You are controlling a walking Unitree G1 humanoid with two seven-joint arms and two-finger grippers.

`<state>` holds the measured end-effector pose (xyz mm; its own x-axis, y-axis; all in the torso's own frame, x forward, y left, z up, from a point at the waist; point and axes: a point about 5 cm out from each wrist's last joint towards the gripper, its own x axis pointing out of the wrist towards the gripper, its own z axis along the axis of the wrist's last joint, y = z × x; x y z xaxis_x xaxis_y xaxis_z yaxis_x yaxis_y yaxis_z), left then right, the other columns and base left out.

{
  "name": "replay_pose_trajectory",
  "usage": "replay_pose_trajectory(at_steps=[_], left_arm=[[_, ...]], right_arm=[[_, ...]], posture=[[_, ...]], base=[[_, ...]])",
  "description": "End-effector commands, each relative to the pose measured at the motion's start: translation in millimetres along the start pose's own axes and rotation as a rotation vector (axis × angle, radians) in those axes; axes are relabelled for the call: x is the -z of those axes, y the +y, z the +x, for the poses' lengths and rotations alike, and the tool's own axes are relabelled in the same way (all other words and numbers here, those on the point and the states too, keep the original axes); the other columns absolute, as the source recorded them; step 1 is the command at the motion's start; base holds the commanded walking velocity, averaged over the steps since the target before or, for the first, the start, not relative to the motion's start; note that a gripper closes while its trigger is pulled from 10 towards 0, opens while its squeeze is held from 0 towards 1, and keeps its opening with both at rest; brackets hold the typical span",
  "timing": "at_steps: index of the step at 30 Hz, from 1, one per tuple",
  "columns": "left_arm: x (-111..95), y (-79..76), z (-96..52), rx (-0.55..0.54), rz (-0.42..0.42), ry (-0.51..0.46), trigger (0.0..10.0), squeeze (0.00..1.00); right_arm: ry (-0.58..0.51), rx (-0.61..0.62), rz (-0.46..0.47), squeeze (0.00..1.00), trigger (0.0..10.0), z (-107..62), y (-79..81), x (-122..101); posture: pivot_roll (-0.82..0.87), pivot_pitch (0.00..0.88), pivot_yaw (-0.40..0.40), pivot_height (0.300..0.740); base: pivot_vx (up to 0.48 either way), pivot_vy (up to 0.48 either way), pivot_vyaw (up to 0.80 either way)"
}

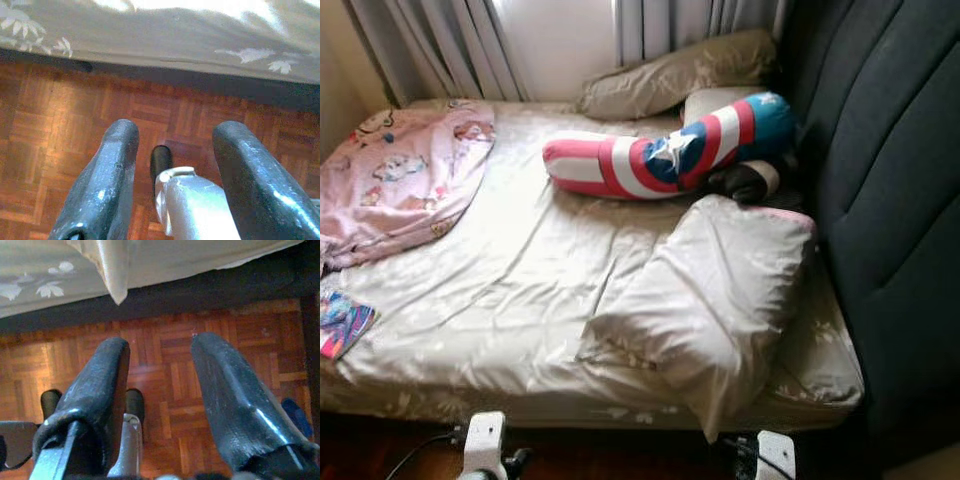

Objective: Clean up the room

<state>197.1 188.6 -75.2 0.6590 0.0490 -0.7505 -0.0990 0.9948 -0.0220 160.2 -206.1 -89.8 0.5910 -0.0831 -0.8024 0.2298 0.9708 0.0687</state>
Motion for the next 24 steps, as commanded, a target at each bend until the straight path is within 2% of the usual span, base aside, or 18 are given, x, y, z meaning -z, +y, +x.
replay_pose_trajectory(at_steps=[1, 10, 15, 18, 20, 23, 24], left_arm=[[2, -0.2, 0.0, -0.004, -0.011, 0.015, 10.0, 0.0], [2, 0.3, -0.2, -0.005, -0.013, 0.011, 10.0, 0.0], [2, 1.9, -0.7, -0.015, -0.027, 0.005, 10.0, 0.0], [5, 13.9, -3.0, -0.024, -0.027, 0.004, 10.0, 0.0], [5, 14.3, -3.1, -0.023, -0.025, 0.004, 10.0, 0.0], [5, 15.5, -3.5, -0.02, -0.023, -0.008, 10.0, 0.0], [4, 15.8, -3.5, -0.019, -0.021, -0.012, 10.0, 0.0]], right_arm=[[-0.011, 0.006, 0.008, 0.0, 10.0, -0.1, -0.5, -1], [-0.016, 0.0, 0.007, 0.0, 10.0, -0.2, -0.2, -1], [-0.028, 0.002, 0.003, 0.0, 10.0, -0.5, -0.3, -1], [-0.048, 0.008, 0.018, 0.0, 10.0, -0.9, -0.4, -2], [-0.056, 0.007, 0.023, 0.0, 10.0, -1.0, -0.3, -2], [-0.096, 0.004, 0.073, 0.0, 10.0, -1.8, 0.0, -4], [-0.103, 0.001, 0.08, 0.65, 10.0, -1.9, 0.1, -4]], posture=[[0.08, 0.041, -0.025, 0.74], [0.08, 0.042, -0.025, 0.74], [0.08, 0.045, -0.025, 0.74], [0.08, 0.049, -0.023, 0.74], [0.08, 0.05, -0.023, 0.74], [0.08, 0.052, -0.021, 0.74], [0.08, 0.052, -0.021, 0.74]], base=[[0.326, 0.0, 0.0], [0.322, 0.0, 0.0], [0.0, 0.0, 0.0], [0.0, 0.0, 0.0], [0.0, 0.0, 0.0], [0.0, 0.0, 0.0], [0.0, 0.0, 0.0]])
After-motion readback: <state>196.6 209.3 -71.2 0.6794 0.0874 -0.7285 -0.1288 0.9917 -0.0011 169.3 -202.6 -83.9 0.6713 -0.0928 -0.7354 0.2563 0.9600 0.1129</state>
